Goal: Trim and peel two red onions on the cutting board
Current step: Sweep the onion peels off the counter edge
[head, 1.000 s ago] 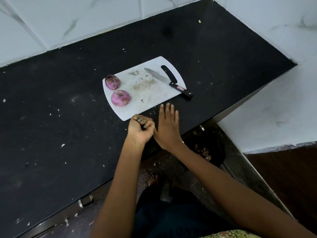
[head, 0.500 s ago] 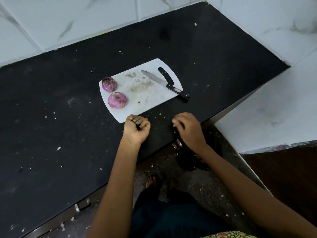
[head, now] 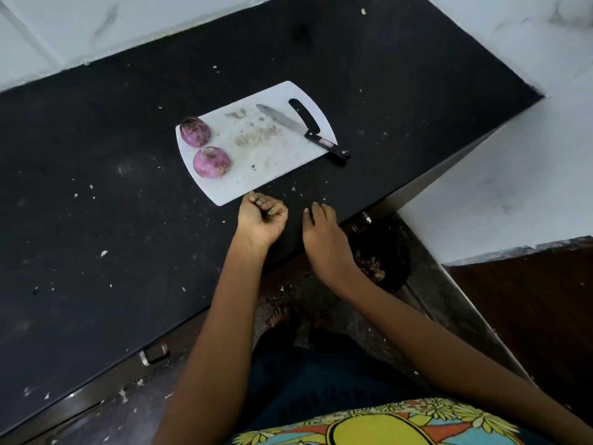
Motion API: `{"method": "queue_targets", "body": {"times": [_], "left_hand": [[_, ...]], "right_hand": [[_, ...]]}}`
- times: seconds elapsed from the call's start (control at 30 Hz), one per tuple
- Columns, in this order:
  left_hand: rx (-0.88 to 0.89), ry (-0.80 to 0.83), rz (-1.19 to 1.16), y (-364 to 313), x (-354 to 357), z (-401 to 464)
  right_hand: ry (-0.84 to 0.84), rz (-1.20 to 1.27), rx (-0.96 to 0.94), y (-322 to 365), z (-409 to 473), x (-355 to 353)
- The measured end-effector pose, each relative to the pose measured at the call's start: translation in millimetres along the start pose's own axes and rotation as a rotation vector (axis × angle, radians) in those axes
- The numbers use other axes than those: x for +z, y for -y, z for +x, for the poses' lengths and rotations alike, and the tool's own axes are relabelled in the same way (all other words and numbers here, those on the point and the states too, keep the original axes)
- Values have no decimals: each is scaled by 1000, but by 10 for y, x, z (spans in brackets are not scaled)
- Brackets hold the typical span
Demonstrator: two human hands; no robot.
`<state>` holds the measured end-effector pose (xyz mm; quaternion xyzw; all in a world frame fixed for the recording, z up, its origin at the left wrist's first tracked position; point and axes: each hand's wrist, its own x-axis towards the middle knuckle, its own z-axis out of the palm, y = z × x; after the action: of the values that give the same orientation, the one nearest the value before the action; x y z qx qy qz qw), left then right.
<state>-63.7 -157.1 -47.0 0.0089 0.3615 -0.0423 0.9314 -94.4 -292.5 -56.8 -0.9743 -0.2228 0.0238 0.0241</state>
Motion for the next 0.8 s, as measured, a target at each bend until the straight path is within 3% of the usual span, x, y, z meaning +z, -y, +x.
{"method": "queue_targets", "body": {"times": [0.1,0.23,0.37,0.5,0.57,0.67,0.73,0.8], "left_hand": [[-2,-9,19,13,2,-14],[-6,-25,24,45,8,-25],[0,-36,51,71,9,-21],[6,-49,69,90,-8,-31],[8,-69,92,112,-4,-37],[21,-111,96,160,14,-37],[29,-138,83,187,41,-20],[35,-146,95,209,76,5]], "right_hand": [[-104,-17,-114,0,-69,13],[-43,97,-215,-142,-60,-63],[-18,154,-148,-254,199,-142],[-69,172,59,-573,602,-177],[-102,367,239,-713,745,-231],[-47,1086,556,-740,748,-441],[44,1387,521,-607,653,-600],[85,1378,402,-399,562,-684]]}}
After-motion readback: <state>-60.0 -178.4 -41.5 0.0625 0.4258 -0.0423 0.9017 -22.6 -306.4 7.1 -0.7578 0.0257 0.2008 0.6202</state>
